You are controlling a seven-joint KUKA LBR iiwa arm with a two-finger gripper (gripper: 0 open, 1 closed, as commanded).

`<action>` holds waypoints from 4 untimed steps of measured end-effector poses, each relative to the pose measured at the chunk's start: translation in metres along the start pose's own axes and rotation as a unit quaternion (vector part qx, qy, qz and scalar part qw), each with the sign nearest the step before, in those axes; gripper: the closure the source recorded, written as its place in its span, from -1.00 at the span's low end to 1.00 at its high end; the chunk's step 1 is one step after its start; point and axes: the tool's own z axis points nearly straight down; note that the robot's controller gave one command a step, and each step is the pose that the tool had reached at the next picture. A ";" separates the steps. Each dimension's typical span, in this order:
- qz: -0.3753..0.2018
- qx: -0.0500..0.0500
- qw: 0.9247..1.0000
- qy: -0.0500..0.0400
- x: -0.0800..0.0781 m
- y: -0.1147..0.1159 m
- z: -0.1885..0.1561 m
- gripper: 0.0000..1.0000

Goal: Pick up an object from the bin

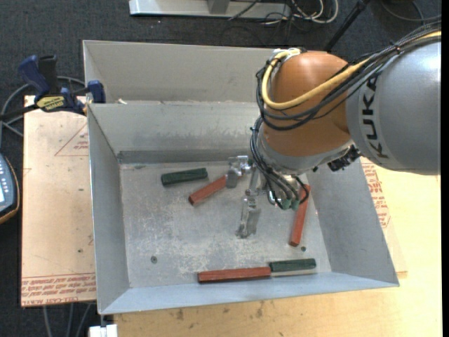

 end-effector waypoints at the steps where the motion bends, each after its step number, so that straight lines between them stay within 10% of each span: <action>1: 0.060 -0.001 0.998 -0.004 -0.059 0.020 0.061 -1.00; 2: 0.068 -0.001 0.998 -0.005 -0.097 0.015 0.161 -1.00; 3: 0.068 -0.002 0.998 -0.008 -0.099 0.015 0.154 1.00; 4: 0.068 -0.001 0.998 -0.005 -0.097 0.015 0.157 -1.00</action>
Offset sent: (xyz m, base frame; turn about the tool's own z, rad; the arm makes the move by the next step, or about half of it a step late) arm 0.0581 0.0186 -0.0582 0.1228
